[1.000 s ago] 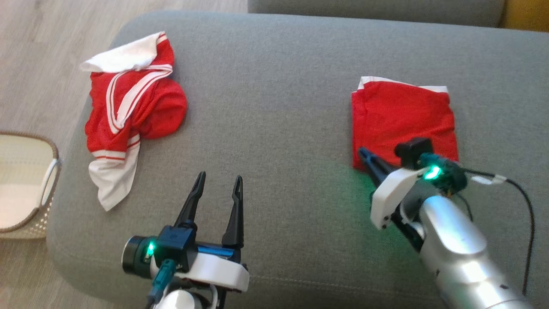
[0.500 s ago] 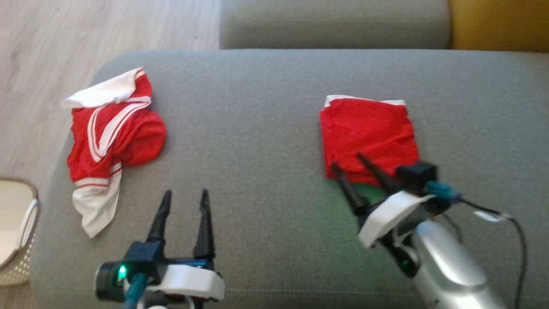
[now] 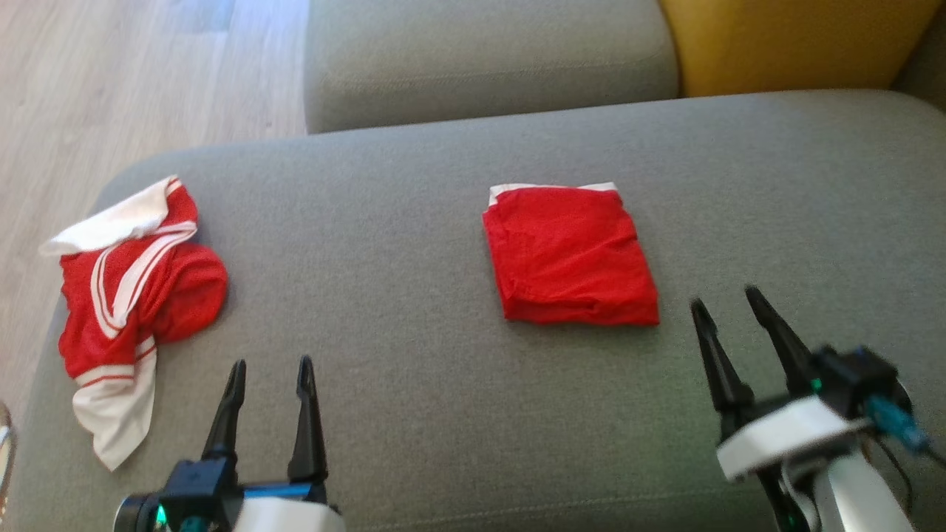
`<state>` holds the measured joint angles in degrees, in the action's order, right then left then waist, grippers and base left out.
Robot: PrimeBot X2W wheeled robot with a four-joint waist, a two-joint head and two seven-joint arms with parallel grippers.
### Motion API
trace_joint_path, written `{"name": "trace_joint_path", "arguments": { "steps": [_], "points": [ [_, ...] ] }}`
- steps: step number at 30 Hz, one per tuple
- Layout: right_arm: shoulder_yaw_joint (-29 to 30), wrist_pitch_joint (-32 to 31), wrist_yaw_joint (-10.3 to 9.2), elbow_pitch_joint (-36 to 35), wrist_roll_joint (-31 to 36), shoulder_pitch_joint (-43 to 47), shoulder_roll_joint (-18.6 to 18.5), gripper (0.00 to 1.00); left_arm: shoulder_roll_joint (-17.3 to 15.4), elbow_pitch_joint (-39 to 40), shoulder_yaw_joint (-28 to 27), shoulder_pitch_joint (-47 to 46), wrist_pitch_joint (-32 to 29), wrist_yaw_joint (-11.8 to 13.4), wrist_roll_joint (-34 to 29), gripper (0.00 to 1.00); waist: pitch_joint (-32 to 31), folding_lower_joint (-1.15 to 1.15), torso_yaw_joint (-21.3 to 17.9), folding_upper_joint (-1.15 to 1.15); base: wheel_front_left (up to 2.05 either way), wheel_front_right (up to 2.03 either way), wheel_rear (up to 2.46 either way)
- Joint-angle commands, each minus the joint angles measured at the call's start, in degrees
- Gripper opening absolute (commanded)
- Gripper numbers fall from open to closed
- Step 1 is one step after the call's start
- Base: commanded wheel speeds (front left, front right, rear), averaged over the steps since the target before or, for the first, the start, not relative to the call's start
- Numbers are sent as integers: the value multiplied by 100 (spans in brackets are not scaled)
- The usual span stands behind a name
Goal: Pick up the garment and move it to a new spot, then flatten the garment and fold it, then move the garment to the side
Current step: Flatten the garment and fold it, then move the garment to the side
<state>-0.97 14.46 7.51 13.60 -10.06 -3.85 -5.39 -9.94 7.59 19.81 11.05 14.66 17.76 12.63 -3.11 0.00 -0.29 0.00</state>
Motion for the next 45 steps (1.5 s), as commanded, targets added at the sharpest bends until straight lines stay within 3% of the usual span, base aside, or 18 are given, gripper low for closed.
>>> {"name": "trace_joint_path", "arguments": {
  "steps": [1, 8, 21, 38, 45],
  "points": [
    [-100, 52, -2, -223, 60, -66, 4, 100, -48, 146, -242, -181, 33, -29, -59, 100, -48, 0, -43, 0, 0, 0, 0],
    [0, 53, -2, -413, 377, 555, 166, 100, 76, -25, -459, 1, 33, -220, -363, 100, -165, 0, -119, 0, 0, 0, 0],
    [57, 53, -2, -337, 424, 597, 243, 100, 318, -184, -589, 126, 33, -566, -678, 100, -191, 0, -21, 0, 0, 0, 0],
    [126, 53, -2, -254, 412, 569, 250, 100, 504, -274, -713, 196, 34, -730, -848, 100, -154, 0, 153, 0, 0, 0, 0],
    [205, 53, -2, 157, 190, 381, 250, 100, 542, -297, -686, 157, 34, -814, -885, 100, -30, 0, 280, 0, 0, 0, 0]
  ]
}}
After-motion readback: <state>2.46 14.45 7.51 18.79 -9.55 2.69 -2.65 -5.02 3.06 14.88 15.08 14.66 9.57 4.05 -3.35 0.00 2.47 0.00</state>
